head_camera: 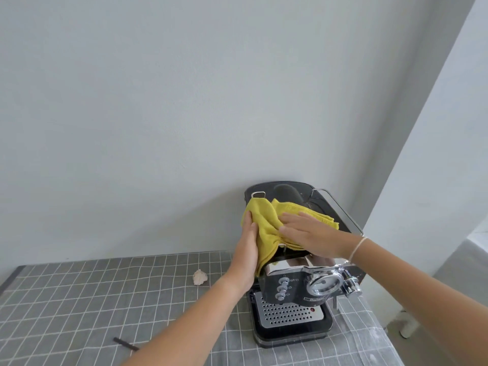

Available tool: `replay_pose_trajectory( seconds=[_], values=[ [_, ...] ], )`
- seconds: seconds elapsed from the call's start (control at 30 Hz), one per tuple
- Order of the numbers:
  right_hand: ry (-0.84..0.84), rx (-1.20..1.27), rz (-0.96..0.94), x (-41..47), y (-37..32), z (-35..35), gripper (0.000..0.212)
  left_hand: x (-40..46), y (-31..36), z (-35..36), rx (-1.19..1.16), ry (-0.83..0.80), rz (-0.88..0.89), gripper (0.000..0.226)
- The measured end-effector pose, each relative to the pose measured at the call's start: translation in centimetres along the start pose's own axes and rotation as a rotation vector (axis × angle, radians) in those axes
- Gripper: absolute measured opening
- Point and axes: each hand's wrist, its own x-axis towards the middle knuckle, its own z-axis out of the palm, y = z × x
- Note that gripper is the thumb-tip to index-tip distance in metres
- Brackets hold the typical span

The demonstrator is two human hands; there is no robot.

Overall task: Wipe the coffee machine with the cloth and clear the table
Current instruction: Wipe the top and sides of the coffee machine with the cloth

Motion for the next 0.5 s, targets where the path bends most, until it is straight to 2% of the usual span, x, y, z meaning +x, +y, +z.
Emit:
replay_pose_trajectory(
  seconds=[0.1, 0.23, 0.33, 0.5],
  values=[
    [0.121, 0.162, -0.064, 0.6, 0.4, -0.2, 0.050, 0.7, 0.1, 0.0, 0.014, 0.007, 0.005, 0.058],
    [0.143, -0.053, 0.006, 3.3, 1.2, -0.7, 0.047, 2.0, 0.5, 0.3, 0.024, 0.047, 0.030, 0.041],
    [0.116, -0.145, 0.075, 6.0, 2.2, -1.3, 0.048, 3.1, 0.9, 0.3, 0.030, 0.080, 0.062, 0.040],
    [0.132, -0.241, 0.162, 10.2, 2.8, -1.5, 0.057, 4.8, 1.5, 0.2, 0.005, 0.102, 0.019, 0.042]
  ],
)
